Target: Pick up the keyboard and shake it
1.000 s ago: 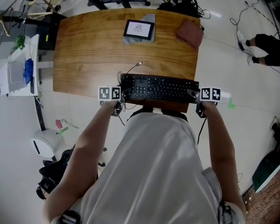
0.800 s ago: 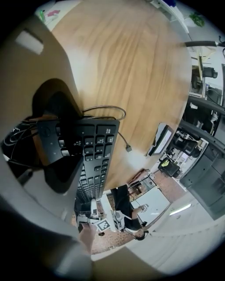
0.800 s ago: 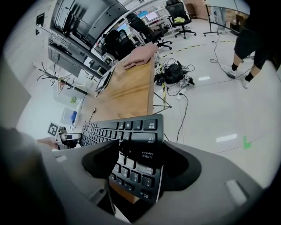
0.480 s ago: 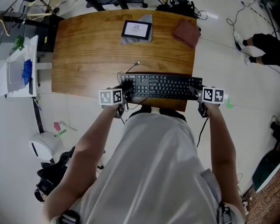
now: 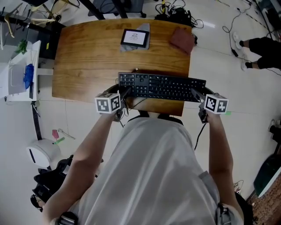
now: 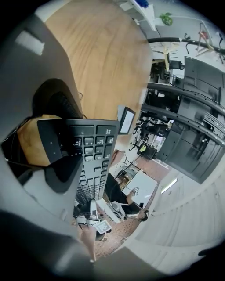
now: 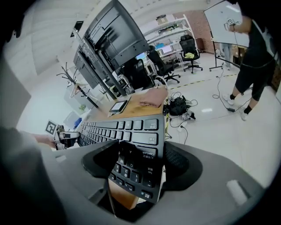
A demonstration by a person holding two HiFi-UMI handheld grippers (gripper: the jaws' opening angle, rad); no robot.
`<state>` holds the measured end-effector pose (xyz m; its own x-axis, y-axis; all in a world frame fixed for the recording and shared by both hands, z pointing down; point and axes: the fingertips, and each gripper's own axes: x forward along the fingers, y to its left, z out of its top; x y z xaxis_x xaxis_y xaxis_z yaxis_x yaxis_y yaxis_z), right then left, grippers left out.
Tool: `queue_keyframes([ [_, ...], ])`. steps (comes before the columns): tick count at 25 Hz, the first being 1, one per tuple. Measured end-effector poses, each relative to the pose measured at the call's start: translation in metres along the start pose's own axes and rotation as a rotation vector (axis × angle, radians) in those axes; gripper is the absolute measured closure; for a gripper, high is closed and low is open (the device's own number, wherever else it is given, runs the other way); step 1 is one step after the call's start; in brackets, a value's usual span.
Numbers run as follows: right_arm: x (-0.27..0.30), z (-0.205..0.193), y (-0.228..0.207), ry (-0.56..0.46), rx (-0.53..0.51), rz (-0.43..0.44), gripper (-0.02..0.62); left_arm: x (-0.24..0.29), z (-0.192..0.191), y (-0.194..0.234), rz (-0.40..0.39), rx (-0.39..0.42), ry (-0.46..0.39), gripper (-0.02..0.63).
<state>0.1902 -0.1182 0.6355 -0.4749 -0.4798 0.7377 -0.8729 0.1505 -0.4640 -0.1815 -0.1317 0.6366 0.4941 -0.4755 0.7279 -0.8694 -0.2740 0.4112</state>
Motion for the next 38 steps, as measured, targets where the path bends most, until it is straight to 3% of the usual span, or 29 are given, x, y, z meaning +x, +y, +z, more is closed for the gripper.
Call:
queue_keyframes([
  [10, -0.051, 0.066, 0.019, -0.252, -0.111, 0.006, 0.291, -0.028, 0.078, -0.037, -0.03, 0.16, -0.24, 0.342],
  [20, -0.101, 0.105, 0.05, -0.46, -0.189, 0.005, 0.288, -0.074, 0.136, -0.066, -0.052, 0.295, -0.431, 0.342],
  [29, -0.152, 0.153, 0.081, -0.685, -0.315, 0.026, 0.288, -0.125, 0.189, -0.096, -0.057, 0.415, -0.653, 0.342],
  [38, -0.203, 0.205, 0.122, -0.869, -0.45, 0.043, 0.288, -0.178, 0.236, -0.119, -0.057, 0.487, -0.862, 0.342],
])
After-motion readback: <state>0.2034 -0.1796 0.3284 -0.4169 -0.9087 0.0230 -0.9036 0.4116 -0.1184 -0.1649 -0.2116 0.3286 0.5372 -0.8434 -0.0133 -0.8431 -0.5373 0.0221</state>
